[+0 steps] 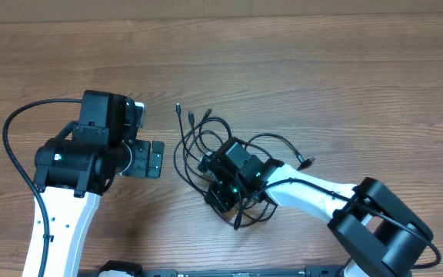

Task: Untangle cables

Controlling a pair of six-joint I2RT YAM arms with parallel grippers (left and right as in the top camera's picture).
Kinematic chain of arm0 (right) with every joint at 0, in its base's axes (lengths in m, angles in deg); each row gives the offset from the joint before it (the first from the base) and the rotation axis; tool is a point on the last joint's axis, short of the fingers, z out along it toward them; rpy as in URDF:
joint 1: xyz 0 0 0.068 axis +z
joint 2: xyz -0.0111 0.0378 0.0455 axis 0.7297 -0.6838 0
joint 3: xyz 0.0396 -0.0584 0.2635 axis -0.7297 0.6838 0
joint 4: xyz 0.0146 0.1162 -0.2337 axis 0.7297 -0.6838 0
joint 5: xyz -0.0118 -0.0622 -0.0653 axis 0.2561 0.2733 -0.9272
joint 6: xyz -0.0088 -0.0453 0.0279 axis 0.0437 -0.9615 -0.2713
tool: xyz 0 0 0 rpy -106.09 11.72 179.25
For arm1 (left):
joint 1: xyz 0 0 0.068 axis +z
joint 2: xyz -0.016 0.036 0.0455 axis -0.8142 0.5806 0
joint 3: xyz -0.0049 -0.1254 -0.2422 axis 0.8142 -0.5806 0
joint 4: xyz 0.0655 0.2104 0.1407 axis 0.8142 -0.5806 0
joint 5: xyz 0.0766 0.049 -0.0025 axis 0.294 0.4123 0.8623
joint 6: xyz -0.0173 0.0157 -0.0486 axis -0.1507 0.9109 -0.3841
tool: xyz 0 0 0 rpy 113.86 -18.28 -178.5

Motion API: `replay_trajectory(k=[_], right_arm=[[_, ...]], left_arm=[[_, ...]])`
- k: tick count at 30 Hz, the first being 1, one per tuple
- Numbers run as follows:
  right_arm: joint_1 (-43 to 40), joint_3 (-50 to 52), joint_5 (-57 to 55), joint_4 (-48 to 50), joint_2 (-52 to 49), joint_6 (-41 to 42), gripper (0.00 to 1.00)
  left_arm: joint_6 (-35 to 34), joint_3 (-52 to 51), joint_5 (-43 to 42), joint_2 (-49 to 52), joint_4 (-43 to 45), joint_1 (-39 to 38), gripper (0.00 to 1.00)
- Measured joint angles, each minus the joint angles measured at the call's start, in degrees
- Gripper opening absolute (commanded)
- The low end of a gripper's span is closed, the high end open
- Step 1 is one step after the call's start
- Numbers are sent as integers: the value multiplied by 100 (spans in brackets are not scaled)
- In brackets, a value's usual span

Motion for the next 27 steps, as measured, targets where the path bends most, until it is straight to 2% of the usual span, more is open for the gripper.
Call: replay_trajectory(k=[5, 7, 11, 14, 16, 20, 27], right_arm=[[-393, -702, 26, -1373, 614, 37, 4], [-592, -1169, 39, -1805, 1154, 31, 4], [-822, -2041, -90, -2004, 2413, -2, 4], [-883, -2579, -649, -2044, 3108, -63, 4], [-953, -2874, -1097, -1985, 3506, -83, 4], [-1117, -3213, -2520, -1207, 4393, -122, 4], [-1231, -3239, -3965, 109, 4977, -356, 4]], left_arm=[[0, 0, -17, 0, -4, 0, 100], [0, 0, -17, 0, 0, 0, 100], [0, 0, -17, 0, 0, 0, 100], [0, 0, -17, 0, -2, 0, 100], [-2, 0, -15, 0, 0, 0, 100], [0, 0, -17, 0, 0, 0, 100], [0, 0, -15, 0, 0, 0, 100]])
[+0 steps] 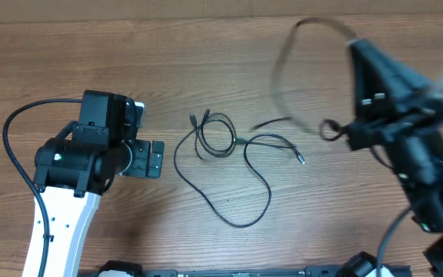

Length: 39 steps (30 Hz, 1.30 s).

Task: Untangle cables
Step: 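Lift one black cable with the right gripper and carry it off right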

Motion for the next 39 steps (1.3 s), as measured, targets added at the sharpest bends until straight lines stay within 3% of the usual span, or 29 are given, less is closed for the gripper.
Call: replay_trajectory(k=[8, 13, 15, 21, 25, 28, 31, 33, 36, 39], right_arm=[[-4, -13, -1733, 890, -9, -1163, 4], [-186, -15, -3899, 800, -203, -2192, 4], [-767, -15, -4583, 678, -492, -2398, 4], [-2894, -15, -5082, 461, -1502, -2518, 4], [-4369, -4, -5381, -267, -2245, -1729, 4], [-5071, -4, -5123, -1333, -2339, -798, 4], [-6092, -15, -4096, -2332, -2352, 573, 4], [-7031, -20, -2728, -2828, -2496, 1475, 4], [-8190, -15, -848, -3193, -3097, 2135, 4], [-8688, -15, 61, -3560, -3528, 2566, 4]], left_arm=[[0, 0, 0, 0, -2, 0, 100], [0, 0, -2, 0, 0, 0, 100], [0, 0, -2, 0, 0, 0, 100], [0, 0, -2, 0, 2, 2, 100], [0, 0, -2, 0, 2, 0, 100], [0, 0, -2, 0, -2, 0, 100], [0, 0, -2, 0, 2, 0, 100], [0, 0, -2, 0, -2, 0, 100], [0, 0, -4, 0, 7, 0, 100], [0, 0, -4, 0, 2, 0, 100]])
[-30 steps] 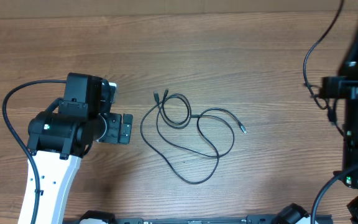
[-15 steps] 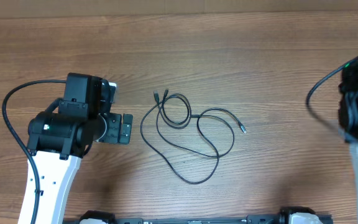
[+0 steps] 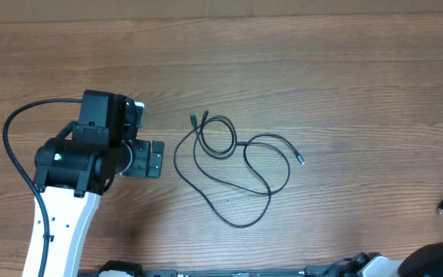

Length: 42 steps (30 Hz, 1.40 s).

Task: Untangle cables

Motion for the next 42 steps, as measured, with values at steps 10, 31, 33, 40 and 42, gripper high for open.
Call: replay_trajectory(k=[10, 31, 33, 40, 42], right_arm=[[-1067, 0, 1410, -422, -1198, 1054, 100], [-1014, 13, 3416, -343, 931, -1062, 100], [-837, 13, 3939, -341, 1246, -1410, 100], [1086, 11, 4981, -879, 1493, -2988, 100], [1801, 11, 5029, -1071, 1440, -3473, 100]], left_arm=[[-2, 0, 0, 0, -2, 0, 100], [0, 0, 2, 0, 0, 0, 100], [0, 0, 0, 0, -4, 0, 100], [0, 0, 2, 0, -4, 2, 100], [0, 0, 2, -4, -2, 0, 99]])
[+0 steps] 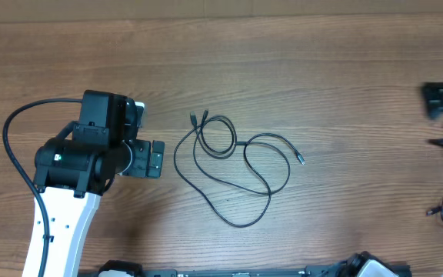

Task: Untangle cables

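One thin black cable (270, 194) lies in loose loops at the table's middle, its plugs at the upper left (193, 117) and right (301, 159). A second black cable hangs at the far right edge, with its plug (432, 210) low. Just above it my right gripper shows as a dark blur, and it seems shut on that cable. My left gripper (149, 158) rests left of the loops, apart from them. From above I cannot see how its jaws stand.
The left arm's white link (52, 223) and its black hose (14, 154) take up the table's left side. The wooden table's far edge (221, 17) runs along the top of the overhead view.
My right gripper has come back into view at the right edge. The cable hanging there sits a little higher and further in. The looped cable and my left arm have not moved.
My right gripper was down in a tangled bunch of cables at the table's middle. Then it was high at the right with one cable trailing from it, and one cable stayed on the table. Then it was out of view, and now it is at the right edge.
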Controlling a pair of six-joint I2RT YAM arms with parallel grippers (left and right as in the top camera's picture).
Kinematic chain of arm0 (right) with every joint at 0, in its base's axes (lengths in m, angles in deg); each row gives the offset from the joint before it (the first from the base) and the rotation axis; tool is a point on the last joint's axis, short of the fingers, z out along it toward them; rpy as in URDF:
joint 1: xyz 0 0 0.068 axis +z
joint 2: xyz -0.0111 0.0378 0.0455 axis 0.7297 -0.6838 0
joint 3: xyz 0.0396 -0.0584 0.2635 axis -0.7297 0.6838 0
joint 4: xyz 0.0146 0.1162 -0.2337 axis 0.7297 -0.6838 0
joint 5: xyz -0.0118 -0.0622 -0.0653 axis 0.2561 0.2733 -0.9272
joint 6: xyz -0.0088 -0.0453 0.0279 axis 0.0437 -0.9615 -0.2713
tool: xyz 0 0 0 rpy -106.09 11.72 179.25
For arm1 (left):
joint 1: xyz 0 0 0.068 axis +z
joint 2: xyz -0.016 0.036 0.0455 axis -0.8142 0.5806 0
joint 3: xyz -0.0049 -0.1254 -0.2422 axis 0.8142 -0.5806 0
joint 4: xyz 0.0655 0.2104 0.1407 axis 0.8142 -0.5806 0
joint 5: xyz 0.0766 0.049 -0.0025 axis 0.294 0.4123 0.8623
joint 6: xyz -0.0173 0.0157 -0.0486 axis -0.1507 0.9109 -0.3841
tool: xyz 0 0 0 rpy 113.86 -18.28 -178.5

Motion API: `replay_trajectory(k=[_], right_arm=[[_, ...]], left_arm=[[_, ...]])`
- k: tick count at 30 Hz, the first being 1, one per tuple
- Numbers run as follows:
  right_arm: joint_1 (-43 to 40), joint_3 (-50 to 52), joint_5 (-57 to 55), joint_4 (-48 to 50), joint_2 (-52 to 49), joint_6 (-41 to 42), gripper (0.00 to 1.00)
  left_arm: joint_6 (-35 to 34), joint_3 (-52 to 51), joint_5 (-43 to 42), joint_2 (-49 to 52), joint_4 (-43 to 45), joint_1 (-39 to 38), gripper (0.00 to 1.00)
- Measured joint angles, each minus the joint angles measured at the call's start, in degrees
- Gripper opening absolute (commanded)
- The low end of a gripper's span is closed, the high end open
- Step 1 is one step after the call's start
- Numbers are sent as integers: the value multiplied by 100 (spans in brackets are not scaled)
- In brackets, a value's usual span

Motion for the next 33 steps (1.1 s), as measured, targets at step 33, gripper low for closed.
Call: replay_trajectory(k=[33], right_arm=[[6590, 3755, -216, 3163, -1834, -1152, 100]], left_arm=[[-2, 0, -2, 0, 0, 0, 100]])
